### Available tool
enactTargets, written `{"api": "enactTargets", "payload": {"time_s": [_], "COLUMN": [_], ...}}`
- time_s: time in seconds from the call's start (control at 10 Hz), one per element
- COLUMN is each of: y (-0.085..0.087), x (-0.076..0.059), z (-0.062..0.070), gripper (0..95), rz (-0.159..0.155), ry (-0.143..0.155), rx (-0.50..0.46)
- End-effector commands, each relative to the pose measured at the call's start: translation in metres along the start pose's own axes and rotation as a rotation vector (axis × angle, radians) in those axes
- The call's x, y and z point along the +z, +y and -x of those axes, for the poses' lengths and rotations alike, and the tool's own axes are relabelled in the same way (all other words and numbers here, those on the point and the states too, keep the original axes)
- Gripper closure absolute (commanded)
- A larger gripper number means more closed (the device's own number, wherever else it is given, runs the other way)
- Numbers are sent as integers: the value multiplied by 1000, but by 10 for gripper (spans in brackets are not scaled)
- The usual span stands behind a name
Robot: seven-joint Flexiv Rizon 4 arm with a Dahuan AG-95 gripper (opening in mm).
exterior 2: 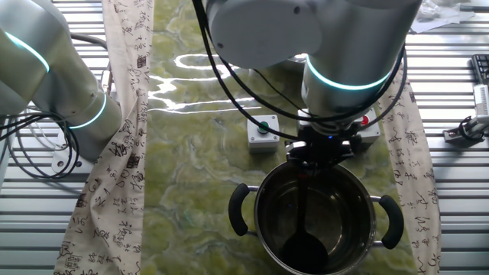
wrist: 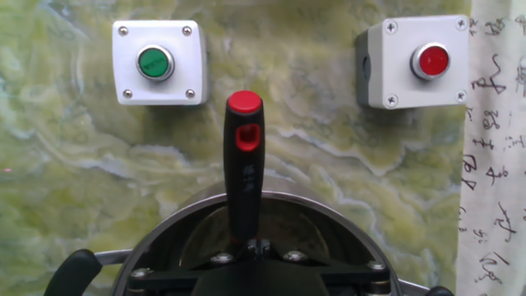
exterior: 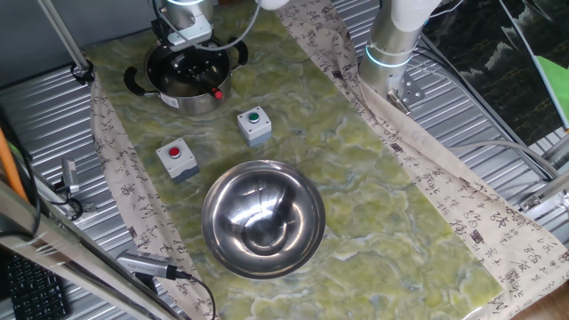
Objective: Scoop water with a large spoon from one bowl to another
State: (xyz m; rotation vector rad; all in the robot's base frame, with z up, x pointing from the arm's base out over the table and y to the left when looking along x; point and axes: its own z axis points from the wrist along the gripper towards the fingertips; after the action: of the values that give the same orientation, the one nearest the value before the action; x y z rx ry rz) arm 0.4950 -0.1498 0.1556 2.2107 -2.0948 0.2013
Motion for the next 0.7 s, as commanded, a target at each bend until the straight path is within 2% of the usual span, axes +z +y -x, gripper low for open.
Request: {"api": "enactTargets", "payload": {"time_s": [0.1, 0.2, 0.7], "y": [1, 1, 1], "x": [0, 0, 0], "z": [1, 1, 1], "gripper": [950, 950, 950], "rz": [-4, -6, -3], "ry": [3, 13, 18], "rx": [4, 10, -21]}}
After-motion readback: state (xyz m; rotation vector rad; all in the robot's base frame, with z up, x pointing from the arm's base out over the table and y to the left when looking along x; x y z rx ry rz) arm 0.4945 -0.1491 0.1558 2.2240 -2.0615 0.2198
